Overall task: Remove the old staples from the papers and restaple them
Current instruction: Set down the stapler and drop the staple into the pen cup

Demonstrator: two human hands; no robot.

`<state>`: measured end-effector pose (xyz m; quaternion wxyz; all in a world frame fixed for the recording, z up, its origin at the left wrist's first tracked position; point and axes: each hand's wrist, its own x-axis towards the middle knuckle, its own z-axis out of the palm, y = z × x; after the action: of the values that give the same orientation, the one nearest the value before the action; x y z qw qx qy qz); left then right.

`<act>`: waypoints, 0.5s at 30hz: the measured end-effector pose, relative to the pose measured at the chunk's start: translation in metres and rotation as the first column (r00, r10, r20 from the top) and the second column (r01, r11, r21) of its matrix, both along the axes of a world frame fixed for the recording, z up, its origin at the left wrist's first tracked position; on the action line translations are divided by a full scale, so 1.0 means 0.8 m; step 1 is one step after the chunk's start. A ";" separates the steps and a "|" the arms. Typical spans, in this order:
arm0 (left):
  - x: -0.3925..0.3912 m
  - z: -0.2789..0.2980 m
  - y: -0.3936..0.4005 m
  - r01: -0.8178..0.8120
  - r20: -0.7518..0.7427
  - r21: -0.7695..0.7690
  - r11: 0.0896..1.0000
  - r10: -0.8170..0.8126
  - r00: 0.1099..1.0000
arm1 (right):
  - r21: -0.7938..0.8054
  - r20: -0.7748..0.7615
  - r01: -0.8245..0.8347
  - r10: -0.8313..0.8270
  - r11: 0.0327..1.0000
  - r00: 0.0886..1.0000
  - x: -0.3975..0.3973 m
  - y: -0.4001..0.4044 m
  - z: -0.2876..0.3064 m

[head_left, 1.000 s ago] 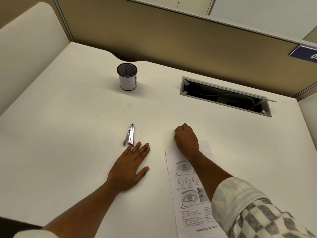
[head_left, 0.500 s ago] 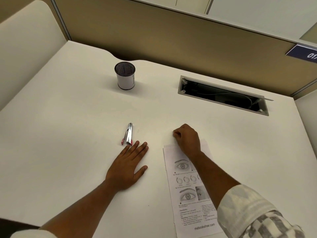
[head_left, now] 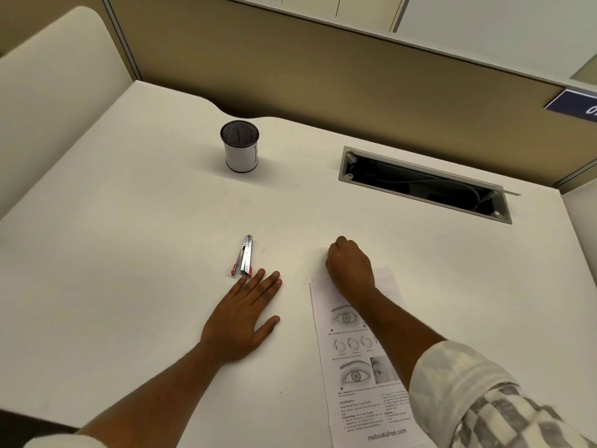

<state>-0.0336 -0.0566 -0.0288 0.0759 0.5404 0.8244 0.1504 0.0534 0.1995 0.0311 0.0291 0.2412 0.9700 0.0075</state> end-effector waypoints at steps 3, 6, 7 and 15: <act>0.002 0.001 0.001 -0.001 -0.020 -0.015 1.000 0.001 1.000 | -0.077 -0.047 0.055 -0.058 0.996 0.997 -0.007 0.011 -0.001; 0.002 0.000 0.001 0.005 -0.025 -0.023 1.000 -0.006 1.000 | -0.170 -0.111 0.157 -0.177 0.973 0.978 -0.012 0.014 -0.004; 0.001 0.000 0.000 0.009 -0.023 -0.026 1.000 -0.010 1.000 | -0.205 -0.142 0.187 -0.218 0.961 0.966 -0.013 0.011 -0.003; -0.021 0.008 0.028 -0.030 0.000 -0.102 0.994 0.030 1.000 | -0.452 -0.233 0.173 -0.303 0.875 0.924 -0.039 -0.019 0.010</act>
<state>-0.0507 -0.0338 -0.0228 0.1016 0.5231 0.8391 0.1097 0.0219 0.1843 0.0387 -0.0644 0.3462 0.9038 -0.2431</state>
